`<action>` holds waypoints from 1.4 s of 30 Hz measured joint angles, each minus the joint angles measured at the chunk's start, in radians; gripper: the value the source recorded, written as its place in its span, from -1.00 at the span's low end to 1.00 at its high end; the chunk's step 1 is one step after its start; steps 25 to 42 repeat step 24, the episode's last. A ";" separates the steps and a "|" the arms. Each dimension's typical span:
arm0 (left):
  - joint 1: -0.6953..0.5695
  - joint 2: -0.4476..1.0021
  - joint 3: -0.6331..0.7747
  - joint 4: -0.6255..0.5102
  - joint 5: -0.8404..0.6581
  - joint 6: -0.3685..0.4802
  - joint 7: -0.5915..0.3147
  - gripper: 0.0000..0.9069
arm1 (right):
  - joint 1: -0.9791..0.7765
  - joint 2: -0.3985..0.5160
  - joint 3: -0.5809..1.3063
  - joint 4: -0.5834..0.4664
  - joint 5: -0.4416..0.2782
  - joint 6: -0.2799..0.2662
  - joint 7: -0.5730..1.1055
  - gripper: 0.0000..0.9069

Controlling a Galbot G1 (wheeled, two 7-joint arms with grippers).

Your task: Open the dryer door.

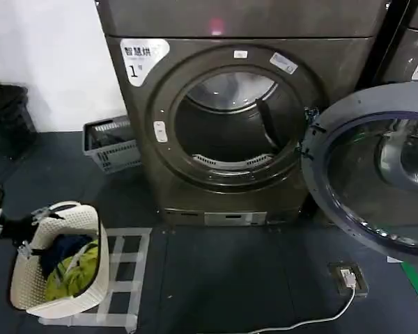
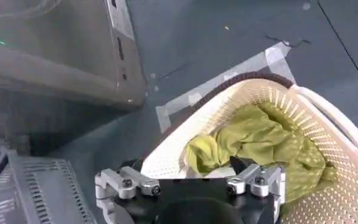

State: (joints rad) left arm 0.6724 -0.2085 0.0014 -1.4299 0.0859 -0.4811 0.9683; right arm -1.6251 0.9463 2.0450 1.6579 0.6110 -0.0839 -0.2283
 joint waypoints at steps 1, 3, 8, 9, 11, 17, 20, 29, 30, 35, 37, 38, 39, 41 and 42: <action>0.000 0.000 0.000 0.001 0.003 0.000 0.000 1.00 | 0.000 -0.001 0.001 0.001 0.000 0.000 -0.001 1.00; 0.001 0.000 0.000 0.004 0.013 -0.005 0.009 1.00 | 0.001 -0.001 0.000 0.001 0.000 0.000 -0.001 1.00; -0.001 0.003 0.001 0.009 0.013 -0.013 0.051 1.00 | 0.008 0.000 -0.006 0.004 -0.001 -0.001 -0.001 1.00; -0.003 0.003 0.001 0.010 0.013 -0.013 0.060 1.00 | 0.008 0.001 -0.007 0.004 -0.001 -0.001 -0.001 1.00; -0.004 0.002 0.001 0.012 0.017 -0.014 0.070 1.00 | 0.007 0.001 -0.007 0.002 -0.001 -0.001 -0.002 1.00; -0.002 0.001 0.003 0.021 0.023 -0.027 0.100 1.00 | 0.012 0.001 -0.011 0.001 -0.003 -0.001 -0.005 1.00; -0.003 0.002 0.003 0.017 0.019 -0.030 0.106 1.00 | 0.013 -0.004 -0.011 0.000 -0.003 -0.001 -0.006 1.00; -0.004 0.001 0.004 0.018 0.018 -0.037 0.111 1.00 | 0.008 -0.002 -0.006 0.001 -0.003 -0.001 -0.006 1.00; -0.004 0.001 0.004 0.018 0.018 -0.037 0.111 1.00 | 0.008 -0.002 -0.006 0.001 -0.003 -0.001 -0.006 1.00; -0.004 0.001 0.004 0.018 0.018 -0.037 0.111 1.00 | 0.008 -0.002 -0.006 0.001 -0.003 -0.001 -0.006 1.00; -0.004 0.001 0.004 0.018 0.018 -0.037 0.111 1.00 | 0.008 -0.002 -0.006 0.001 -0.003 -0.001 -0.006 1.00; -0.004 0.001 0.004 0.018 0.018 -0.037 0.111 1.00 | 0.008 -0.002 -0.006 0.001 -0.003 -0.001 -0.006 1.00; -0.004 0.001 0.004 0.018 0.018 -0.037 0.111 1.00 | 0.008 -0.002 -0.006 0.001 -0.003 -0.001 -0.006 1.00; -0.004 0.001 0.004 0.018 0.018 -0.037 0.111 1.00 | 0.008 -0.002 -0.006 0.001 -0.003 -0.001 -0.006 1.00; -0.004 0.001 0.004 0.018 0.018 -0.037 0.111 1.00 | 0.008 -0.002 -0.006 0.001 -0.003 -0.001 -0.006 1.00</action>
